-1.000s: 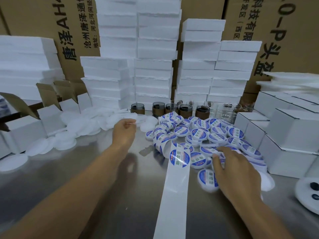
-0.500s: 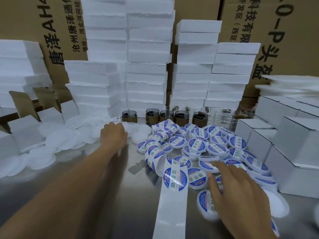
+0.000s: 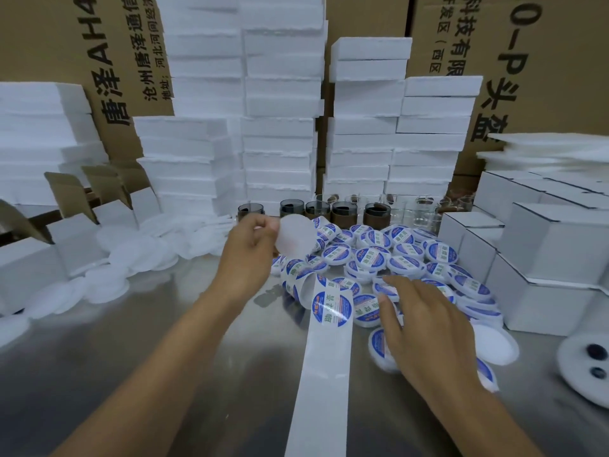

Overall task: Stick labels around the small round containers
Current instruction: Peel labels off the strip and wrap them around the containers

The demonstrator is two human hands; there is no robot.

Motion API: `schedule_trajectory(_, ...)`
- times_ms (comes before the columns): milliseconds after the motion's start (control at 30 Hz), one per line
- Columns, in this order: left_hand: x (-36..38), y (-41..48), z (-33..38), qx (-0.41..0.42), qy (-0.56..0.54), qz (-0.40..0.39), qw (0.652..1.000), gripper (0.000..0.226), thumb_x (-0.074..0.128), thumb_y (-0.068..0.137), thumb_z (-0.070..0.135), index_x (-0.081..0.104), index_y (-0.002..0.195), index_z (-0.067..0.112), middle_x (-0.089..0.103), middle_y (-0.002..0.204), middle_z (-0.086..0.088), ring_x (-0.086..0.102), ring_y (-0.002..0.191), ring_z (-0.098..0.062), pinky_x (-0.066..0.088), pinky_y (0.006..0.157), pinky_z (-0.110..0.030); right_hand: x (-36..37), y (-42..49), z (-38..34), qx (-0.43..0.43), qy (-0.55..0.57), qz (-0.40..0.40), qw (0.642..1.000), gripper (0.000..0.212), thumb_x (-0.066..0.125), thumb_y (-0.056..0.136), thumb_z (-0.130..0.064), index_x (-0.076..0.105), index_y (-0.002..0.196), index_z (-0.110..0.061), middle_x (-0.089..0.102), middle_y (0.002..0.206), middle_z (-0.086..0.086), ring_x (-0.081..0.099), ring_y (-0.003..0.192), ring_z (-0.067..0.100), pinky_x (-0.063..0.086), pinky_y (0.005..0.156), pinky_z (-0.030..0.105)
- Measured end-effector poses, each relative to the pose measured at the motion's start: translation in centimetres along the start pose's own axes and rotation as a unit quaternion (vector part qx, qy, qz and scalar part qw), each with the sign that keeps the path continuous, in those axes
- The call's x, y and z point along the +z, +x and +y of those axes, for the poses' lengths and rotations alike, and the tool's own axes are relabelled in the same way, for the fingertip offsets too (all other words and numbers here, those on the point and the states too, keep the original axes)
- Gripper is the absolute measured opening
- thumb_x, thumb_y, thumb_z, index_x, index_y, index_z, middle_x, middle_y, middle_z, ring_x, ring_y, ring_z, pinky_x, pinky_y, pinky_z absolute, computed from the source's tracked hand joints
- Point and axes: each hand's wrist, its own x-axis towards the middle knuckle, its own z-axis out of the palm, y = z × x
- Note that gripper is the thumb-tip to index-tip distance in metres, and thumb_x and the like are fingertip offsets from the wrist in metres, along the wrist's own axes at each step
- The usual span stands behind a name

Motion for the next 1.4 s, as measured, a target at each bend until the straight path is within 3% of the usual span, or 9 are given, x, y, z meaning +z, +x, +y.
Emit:
schedule_trajectory(133,0.7,-4.6,1.0,-0.007,-0.043,-0.048,0.998,0.022,0.044,0.098,0.021,0.054,0.079,0.02,0.062,0.068,0.002,0.057,0.063,-0.012,0.05,0.062,-0.02,-0.8,0.1,-1.1,0.109,0.233,-0.044,0.965,0.02,0.05,0.091,-0.031,0.063,0.105,-0.027,0.06,0.097,-0.01,0.056,0.08,-0.003,0.04,0.065,0.012)
schedule_trajectory(300,0.9,-6.8,0.6,-0.012,-0.047,-0.116,0.992,0.023,0.045,0.097,0.02,0.054,0.076,0.018,0.059,0.058,0.01,0.049,0.057,-0.01,0.044,0.057,-0.02,-2.0,1.0,-1.9,0.243,0.539,-0.117,0.798,0.024,0.05,0.085,-0.045,0.069,0.09,-0.031,0.064,0.071,-0.012,0.053,0.056,0.003,0.045,0.058,0.02)
schedule_trajectory(467,1.1,-7.1,0.7,-0.037,-0.06,-0.148,0.986,0.024,0.045,0.098,0.018,0.056,0.077,0.014,0.06,0.058,0.012,0.05,0.057,-0.006,0.043,0.062,-0.025,-2.2,0.9,-2.1,0.215,0.564,-0.222,0.766,0.013,0.063,0.082,-0.026,0.074,0.084,-0.02,0.063,0.059,-0.004,0.049,0.052,0.009,0.042,0.052,0.017)
schedule_trajectory(733,1.9,-7.3,0.3,-0.072,-0.11,-0.142,0.981,0.022,0.051,0.093,0.027,0.064,0.081,0.014,0.067,0.077,-0.002,0.06,0.074,-0.015,0.05,0.078,-0.039,-1.5,0.6,-2.4,0.24,0.625,-0.28,0.688,0.022,0.07,0.068,-0.034,0.076,0.078,-0.015,0.061,0.059,-0.004,0.045,0.049,0.006,0.041,0.05,0.014)
schedule_trajectory(900,2.2,-7.5,0.2,-0.112,-0.233,-0.166,0.952,0.033,0.061,0.066,0.052,0.075,0.075,0.024,0.07,0.078,0.002,0.065,0.079,-0.014,0.052,0.08,-0.034,-0.7,0.0,-3.1,0.265,0.621,-0.248,0.695,0.01,0.066,0.083,-0.017,0.072,0.086,-0.01,0.063,0.061,-0.001,0.046,0.049,0.009,0.043,0.052,0.017)
schedule_trajectory(1033,2.3,-7.6,0.1,-0.091,-0.212,-0.138,0.963,0.016,0.062,0.079,0.035,0.074,0.078,0.025,0.07,0.078,0.009,0.064,0.076,-0.009,0.053,0.07,-0.026,-0.9,0.0,-3.8,0.261,0.613,-0.217,0.714,0.01,0.068,0.079,-0.024,0.07,0.082,-0.014,0.067,0.06,0.001,0.048,0.045,0.008,0.044,0.05,0.016)
schedule_trajectory(1233,1.2,-6.1,-0.1,-0.175,-0.365,-0.078,0.911,0.017,0.05,0.092,0.01,0.066,0.087,0.008,0.072,0.073,-0.001,0.068,0.068,-0.013,0.056,0.066,-0.023,-0.5,-0.2,-1.8,0.151,0.274,-0.128,0.941,0.022,0.05,0.092,-0.036,0.056,0.112,-0.028,0.063,0.076,-0.013,0.058,0.073,0.005,0.041,0.069,0.027)
schedule_trajectory(1333,1.0,-5.9,-0.5,-0.196,-0.383,-0.063,0.9,0.014,0.048,0.093,0.005,0.062,0.095,0.004,0.073,0.08,-0.009,0.071,0.073,-0.018,0.057,0.073,-0.026,0.1,-0.9,-1.8,0.035,0.128,-0.21,0.969,0.045,0.035,0.096,-0.041,0.031,0.14,-0.036,0.061,0.104,-0.007,0.049,0.107,0.015,0.042,0.079,0.034)
schedule_trajectory(1400,1.0,-5.9,-0.8,-0.205,-0.383,-0.063,0.898,0.014,0.049,0.093,0.004,0.061,0.098,0.003,0.072,0.085,-0.012,0.071,0.073,-0.02,0.059,0.07,-0.027,0.2,-0.9,-2.0,0.019,0.144,-0.214,0.966,0.041,0.032,0.097,-0.041,0.036,0.138,-0.039,0.059,0.105,-0.004,0.047,0.112,0.018,0.043,0.082,0.036)
